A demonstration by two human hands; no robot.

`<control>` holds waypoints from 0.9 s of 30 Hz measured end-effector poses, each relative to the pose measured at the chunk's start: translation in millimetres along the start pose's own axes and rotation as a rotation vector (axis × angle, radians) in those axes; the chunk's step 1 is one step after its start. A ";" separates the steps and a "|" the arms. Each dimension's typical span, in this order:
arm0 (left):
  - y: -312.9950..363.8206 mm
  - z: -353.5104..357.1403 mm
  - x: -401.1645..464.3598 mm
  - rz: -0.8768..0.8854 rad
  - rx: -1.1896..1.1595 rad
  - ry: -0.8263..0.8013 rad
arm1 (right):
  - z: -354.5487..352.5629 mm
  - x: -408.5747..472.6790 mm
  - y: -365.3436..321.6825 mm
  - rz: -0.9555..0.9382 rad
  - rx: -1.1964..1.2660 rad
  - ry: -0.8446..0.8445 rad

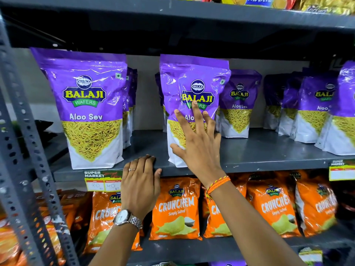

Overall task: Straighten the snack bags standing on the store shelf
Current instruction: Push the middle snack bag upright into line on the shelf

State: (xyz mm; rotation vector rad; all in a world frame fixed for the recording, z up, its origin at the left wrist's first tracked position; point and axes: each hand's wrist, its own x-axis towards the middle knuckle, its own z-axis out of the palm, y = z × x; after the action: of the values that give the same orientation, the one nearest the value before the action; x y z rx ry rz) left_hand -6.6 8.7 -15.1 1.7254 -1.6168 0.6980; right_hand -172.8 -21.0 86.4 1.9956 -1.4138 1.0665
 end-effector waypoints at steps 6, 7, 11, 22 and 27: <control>-0.4 1.6 0.4 0.002 0.009 0.017 | 9.1 7.3 -1.0 0.006 -0.023 -0.005; -0.8 2.0 0.4 0.006 0.009 0.020 | 10.2 7.4 -1.0 0.007 -0.024 -0.001; -1.6 3.4 0.3 0.021 0.018 0.031 | 13.0 7.5 -0.4 0.008 -0.031 0.008; -2.5 5.5 0.1 0.034 -0.001 0.057 | 15.2 7.5 -1.0 0.006 -0.015 -0.005; -4.5 7.2 -0.7 0.046 -0.005 0.085 | 15.7 8.0 0.6 -0.002 -0.013 0.002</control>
State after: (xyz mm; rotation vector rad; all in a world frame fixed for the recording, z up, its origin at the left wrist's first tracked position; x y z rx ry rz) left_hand -2.6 3.7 -20.8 1.6372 -1.6027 0.7782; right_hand -166.9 -37.4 83.7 1.9861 -1.4134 1.0558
